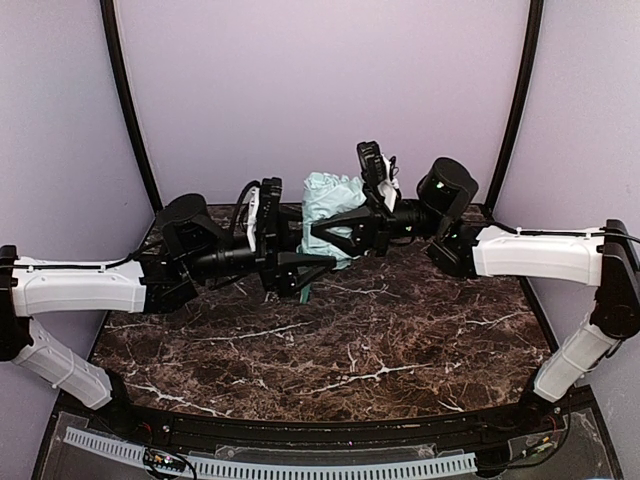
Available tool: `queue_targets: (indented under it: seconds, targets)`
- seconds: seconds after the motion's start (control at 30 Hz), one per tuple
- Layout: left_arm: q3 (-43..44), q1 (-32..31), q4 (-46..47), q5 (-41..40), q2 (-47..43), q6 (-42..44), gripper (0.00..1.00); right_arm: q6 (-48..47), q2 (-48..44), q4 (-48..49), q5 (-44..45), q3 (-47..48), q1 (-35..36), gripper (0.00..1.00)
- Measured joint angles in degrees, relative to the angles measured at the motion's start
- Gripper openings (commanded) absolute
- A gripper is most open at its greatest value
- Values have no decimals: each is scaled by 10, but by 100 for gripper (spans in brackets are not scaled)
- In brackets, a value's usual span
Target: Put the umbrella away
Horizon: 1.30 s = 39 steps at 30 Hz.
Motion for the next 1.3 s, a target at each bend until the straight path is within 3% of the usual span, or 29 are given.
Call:
queue_targets:
  seconds: [0.1, 0.27, 0.33, 0.37, 0.43, 0.47, 0.63, 0.73, 0.83, 0.97, 1.1, 1.3]
  targets:
    - [23, 0, -19, -13, 6, 5, 56, -7, 0, -2, 7, 0, 0, 40]
    - [26, 1, -34, -15, 12, 10, 41, -14, -1, -20, 12, -1, 0, 43]
    - [26, 1, -40, -15, 12, 14, 36, -16, -2, -29, 13, -1, 0, 54]
    - [26, 1, -42, -15, 12, 13, 33, -22, -3, -33, 18, -1, 0, 64]
    - [26, 1, -49, -16, 13, 13, 28, -26, -4, -38, 25, -1, 0, 97]
    - [26, 1, -56, -17, 14, 12, 26, -31, -6, -42, 31, -1, 0, 99]
    - [26, 0, -101, -55, 23, 5, 19, -40, -29, -66, 65, -3, -11, 100]
    - [39, -3, -165, -134, 31, -8, 17, -50, -64, -103, 103, -13, -33, 100]
    - [92, -3, -252, -245, 66, -40, 17, -71, -110, -172, 180, -22, -59, 100]
    - [156, -2, -333, -339, 125, -99, 24, -96, -165, -278, 308, -29, -82, 100]
    - [215, -13, -403, -397, 189, -155, 25, -109, -190, -383, 431, -29, -85, 100]
    - [371, -35, -558, -459, 314, -270, 29, -109, -210, -476, 523, -44, -89, 100]
